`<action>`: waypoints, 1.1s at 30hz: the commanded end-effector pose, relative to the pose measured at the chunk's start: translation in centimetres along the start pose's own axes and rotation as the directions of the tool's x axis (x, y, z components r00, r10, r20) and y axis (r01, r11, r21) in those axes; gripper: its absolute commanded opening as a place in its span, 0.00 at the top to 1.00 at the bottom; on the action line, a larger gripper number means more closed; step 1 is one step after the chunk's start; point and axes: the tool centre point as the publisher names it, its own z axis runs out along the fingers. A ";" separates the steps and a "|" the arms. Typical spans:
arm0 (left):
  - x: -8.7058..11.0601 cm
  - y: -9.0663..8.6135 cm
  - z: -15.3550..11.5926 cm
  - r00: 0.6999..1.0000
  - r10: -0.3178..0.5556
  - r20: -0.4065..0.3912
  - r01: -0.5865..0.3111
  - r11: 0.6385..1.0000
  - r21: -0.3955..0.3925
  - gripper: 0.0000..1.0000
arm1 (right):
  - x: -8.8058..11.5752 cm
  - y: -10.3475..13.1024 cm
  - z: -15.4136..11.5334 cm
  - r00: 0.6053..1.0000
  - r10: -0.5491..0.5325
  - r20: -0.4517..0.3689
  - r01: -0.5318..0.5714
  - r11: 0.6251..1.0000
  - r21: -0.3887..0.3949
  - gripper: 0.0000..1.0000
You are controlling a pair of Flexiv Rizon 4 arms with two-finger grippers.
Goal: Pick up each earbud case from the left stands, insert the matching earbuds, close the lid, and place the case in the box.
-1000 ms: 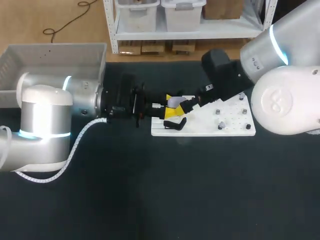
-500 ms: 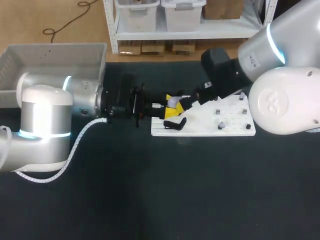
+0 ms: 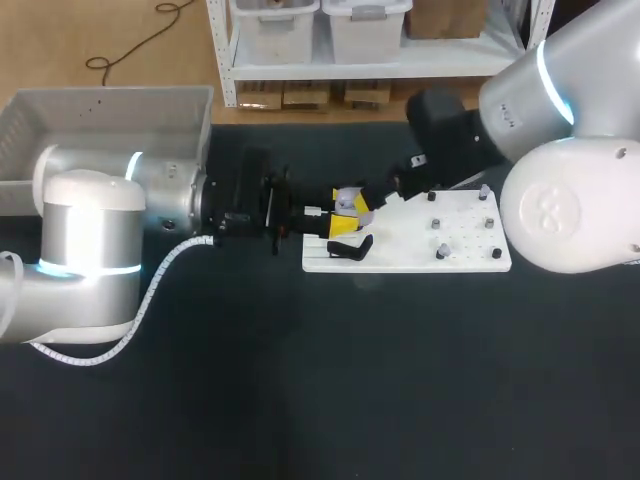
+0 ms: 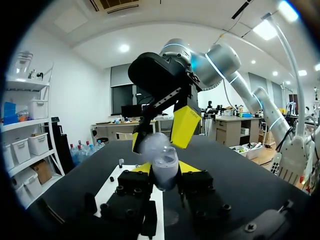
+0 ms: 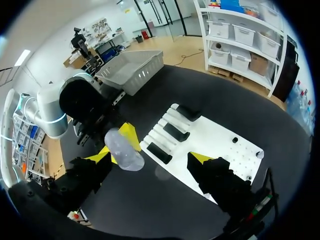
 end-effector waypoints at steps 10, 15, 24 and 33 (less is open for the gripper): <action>0.0 -0.2 0.0 1.000 0.002 0.001 -0.002 1.000 -0.005 1.00 | -2.4 -0.7 -3.9 0.994 -0.089 0.065 0.083 0.992 0.093 0.00; 0.1 -0.3 -0.1 1.000 0.013 0.004 -0.013 1.000 -0.013 1.00 | -3.0 -2.1 -5.9 0.989 -0.146 0.011 0.143 0.979 0.146 0.00; 0.2 -0.4 -0.2 1.000 0.019 0.011 -0.019 1.000 -0.019 1.00 | -2.8 -6.0 -8.6 0.975 -0.152 -0.162 0.197 0.929 0.313 0.00; 0.2 -0.4 -0.2 1.000 0.019 0.011 -0.019 1.000 -0.019 1.00 | -0.4 -11.3 -8.4 0.927 -0.058 -0.371 0.245 0.843 0.479 0.00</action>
